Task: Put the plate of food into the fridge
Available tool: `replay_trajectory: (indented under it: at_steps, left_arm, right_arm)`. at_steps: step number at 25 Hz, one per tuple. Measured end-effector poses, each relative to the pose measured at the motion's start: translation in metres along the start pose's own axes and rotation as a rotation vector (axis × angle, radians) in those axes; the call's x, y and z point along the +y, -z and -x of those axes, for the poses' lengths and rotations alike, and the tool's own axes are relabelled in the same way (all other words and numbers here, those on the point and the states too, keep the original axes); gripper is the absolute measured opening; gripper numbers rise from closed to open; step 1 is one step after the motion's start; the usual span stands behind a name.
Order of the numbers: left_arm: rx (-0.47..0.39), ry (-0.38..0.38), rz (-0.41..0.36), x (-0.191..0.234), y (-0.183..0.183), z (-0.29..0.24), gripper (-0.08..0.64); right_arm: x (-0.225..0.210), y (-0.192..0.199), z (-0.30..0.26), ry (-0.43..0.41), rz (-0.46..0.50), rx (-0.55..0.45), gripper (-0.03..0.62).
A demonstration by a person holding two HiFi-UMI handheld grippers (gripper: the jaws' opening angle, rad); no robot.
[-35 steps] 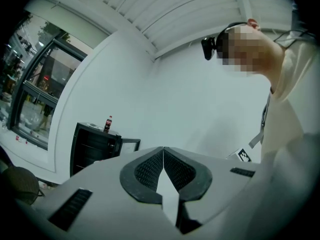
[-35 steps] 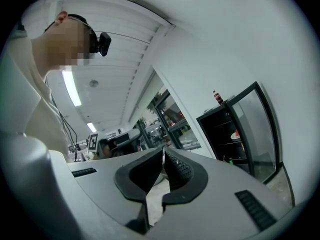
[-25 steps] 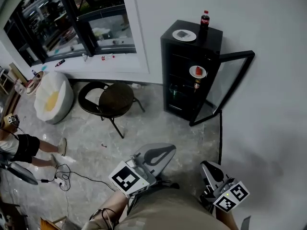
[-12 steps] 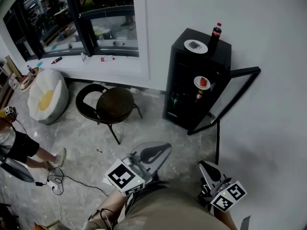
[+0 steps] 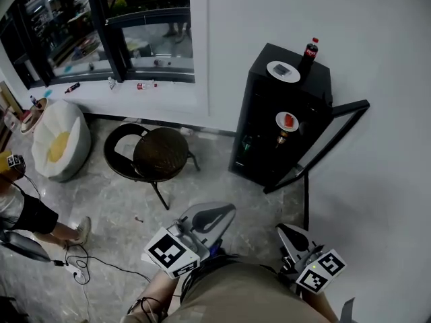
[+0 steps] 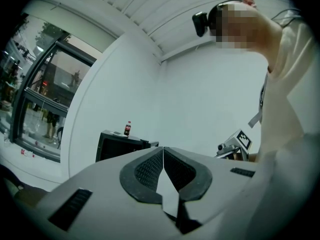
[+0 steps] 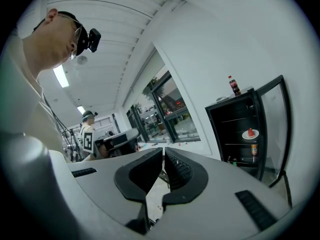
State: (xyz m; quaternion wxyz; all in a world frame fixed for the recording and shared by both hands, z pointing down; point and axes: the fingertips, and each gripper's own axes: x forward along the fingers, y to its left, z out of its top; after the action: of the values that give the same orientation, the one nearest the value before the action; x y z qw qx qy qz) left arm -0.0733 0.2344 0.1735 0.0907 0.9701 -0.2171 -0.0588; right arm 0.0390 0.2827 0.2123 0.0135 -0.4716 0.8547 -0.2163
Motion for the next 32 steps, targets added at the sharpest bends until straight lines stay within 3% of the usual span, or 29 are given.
replay_trajectory:
  at_steps: [14,24,32]
  left_arm:
    - [0.013,-0.058,0.040,0.044,0.010,0.018,0.012]
    - [0.052,-0.128,0.010,0.055,0.004,-0.019,0.012]
    - [0.059,-0.144,-0.021,0.059,-0.006,-0.089,0.012]
  right_arm:
    - [0.007,0.014,-0.053,-0.062,0.002,0.100,0.026]
    - [-0.037,-0.005,-0.072,-0.134,-0.049,0.101,0.026]
    - [-0.115,-0.032,-0.071,-0.100,-0.124,0.091,0.026]
